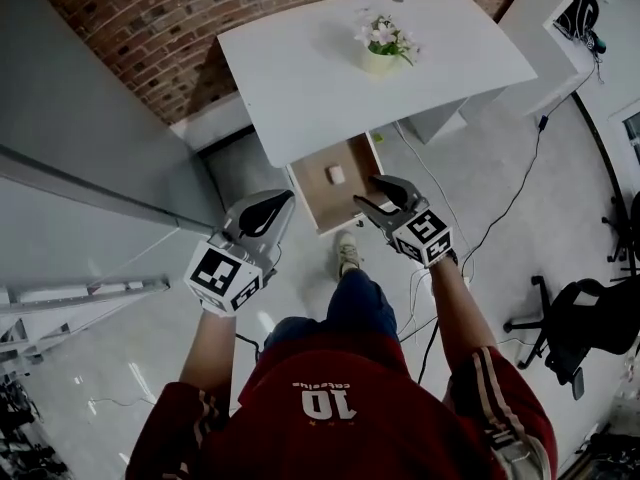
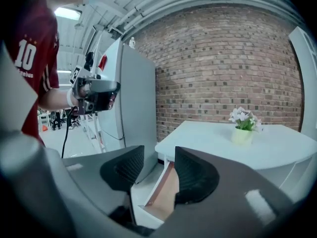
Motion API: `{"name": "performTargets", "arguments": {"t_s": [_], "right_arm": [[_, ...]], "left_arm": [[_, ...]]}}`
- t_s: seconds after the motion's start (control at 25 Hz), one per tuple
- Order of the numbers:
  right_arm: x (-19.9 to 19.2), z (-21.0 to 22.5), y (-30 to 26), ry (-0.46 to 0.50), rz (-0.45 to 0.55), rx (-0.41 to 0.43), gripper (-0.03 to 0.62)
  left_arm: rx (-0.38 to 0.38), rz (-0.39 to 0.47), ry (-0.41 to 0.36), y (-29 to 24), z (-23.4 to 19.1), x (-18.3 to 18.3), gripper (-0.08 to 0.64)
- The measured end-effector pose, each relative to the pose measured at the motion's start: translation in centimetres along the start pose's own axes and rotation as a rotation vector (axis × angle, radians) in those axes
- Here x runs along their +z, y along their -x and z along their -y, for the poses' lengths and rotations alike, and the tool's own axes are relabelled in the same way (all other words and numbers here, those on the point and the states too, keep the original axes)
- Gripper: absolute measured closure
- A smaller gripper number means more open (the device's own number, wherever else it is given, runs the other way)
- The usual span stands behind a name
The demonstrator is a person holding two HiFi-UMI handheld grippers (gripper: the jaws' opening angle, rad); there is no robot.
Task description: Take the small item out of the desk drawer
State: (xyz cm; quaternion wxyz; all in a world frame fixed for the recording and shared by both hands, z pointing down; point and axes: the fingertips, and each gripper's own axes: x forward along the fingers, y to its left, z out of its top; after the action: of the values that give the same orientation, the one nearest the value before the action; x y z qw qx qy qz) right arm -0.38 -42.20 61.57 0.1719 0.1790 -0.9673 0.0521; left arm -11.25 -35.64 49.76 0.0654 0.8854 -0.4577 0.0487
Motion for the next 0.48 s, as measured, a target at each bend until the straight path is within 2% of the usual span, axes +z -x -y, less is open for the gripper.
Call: {"name": "performTargets", "arguments": {"t_s": [0.24, 0.48], "right_arm": [[-7.7, 2.6, -5.7, -0.058, -0.063, -0.025, 0.394], [-15.2, 5.4, -11.5, -0.053, -0.150, 0.019, 0.379]], "left_arm": [[-0.012, -0.020, 0.011, -1.6, -0.6, -4.9, 0.557], [0.000, -0.039, 0.033, -4.8, -2.2, -10.4, 0.557]]}}
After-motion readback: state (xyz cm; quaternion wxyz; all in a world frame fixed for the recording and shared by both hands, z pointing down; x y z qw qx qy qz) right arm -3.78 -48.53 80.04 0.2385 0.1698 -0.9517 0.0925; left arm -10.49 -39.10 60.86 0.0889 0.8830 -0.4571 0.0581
